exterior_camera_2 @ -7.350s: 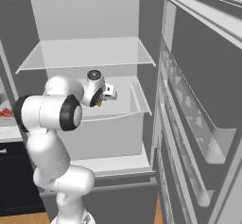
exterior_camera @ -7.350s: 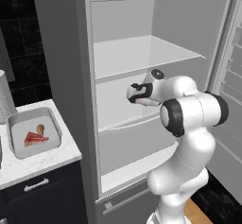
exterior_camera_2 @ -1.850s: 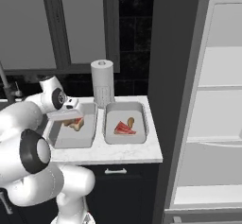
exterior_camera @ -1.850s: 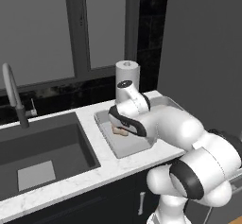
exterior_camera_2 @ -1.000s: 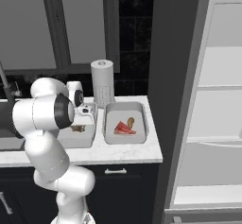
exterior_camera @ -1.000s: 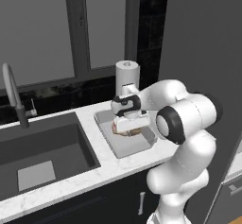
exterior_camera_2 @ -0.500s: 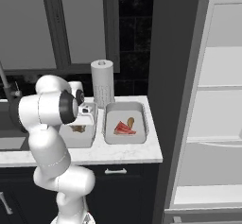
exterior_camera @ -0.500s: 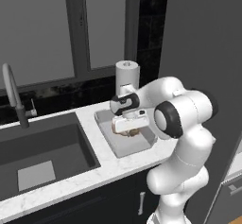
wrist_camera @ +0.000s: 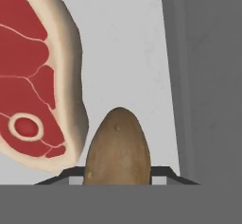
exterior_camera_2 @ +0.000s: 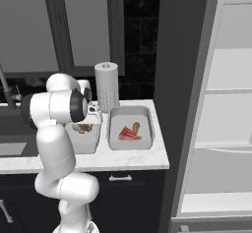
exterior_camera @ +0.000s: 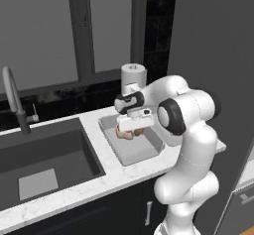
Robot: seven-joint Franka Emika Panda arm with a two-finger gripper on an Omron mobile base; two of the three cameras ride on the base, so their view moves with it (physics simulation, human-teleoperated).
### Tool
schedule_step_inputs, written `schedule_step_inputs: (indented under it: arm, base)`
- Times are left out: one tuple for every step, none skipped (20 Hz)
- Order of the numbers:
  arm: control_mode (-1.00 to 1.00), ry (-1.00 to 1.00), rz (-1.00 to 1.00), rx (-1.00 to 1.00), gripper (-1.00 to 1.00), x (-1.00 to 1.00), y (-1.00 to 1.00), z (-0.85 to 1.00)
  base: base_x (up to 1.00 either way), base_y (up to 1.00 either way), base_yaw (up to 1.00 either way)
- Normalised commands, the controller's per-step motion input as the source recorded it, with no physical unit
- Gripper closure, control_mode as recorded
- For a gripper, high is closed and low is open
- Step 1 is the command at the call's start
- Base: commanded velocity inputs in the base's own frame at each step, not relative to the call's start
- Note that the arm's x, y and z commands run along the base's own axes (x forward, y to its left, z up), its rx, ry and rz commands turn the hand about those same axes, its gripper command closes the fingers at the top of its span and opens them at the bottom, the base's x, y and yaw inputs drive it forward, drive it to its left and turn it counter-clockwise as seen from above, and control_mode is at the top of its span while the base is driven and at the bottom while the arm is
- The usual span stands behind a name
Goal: Place one sweet potato and one steak in each tupperware on the nearby counter, to pack two identical lunches.
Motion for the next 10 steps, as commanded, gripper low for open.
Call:
schedule_step_inputs:
  arm:
    - [-1.0,-0.03,-0.03,0.0,1.0,-0.06,0.03,-0.04]
    - [-1.0,-0.08,-0.01,0.0,1.0,0.0,0.01,-0.23]
    - [-1.0,-0.09,-0.01,0.0,1.0,0.0,0.0,-0.29]
    - [-1.0,-0.09,-0.01,0.0,1.0,0.0,0.0,-0.31]
    - [-1.0,-0.06,0.0,0.0,1.0,0.0,0.01,-0.28]
    - [-1.0,-0.01,0.0,0.0,1.0,-0.06,0.08,-0.11]
    - [-1.0,0.0,0.0,0.0,1.0,0.0,0.04,0.0]
    - [-1.0,0.0,0.0,0.0,1.0,-0.02,0.06,0.0]
    - [-1.0,0.0,-0.01,0.0,1.0,0.0,0.08,0.0]
    - [-1.0,0.0,-0.01,0.0,1.0,0.0,0.08,0.0]
  base:
    - [0.0,0.0,0.0]
    - [0.0,0.0,0.0]
    - [0.0,0.0,0.0]
    - [0.0,0.0,0.0]
    - [0.0,0.0,0.0]
    - [0.0,0.0,0.0]
    - [0.0,0.0,0.0]
    - [0.0,0.0,0.0]
    - [0.0,0.0,0.0]
    - [0.0,0.0,0.0]
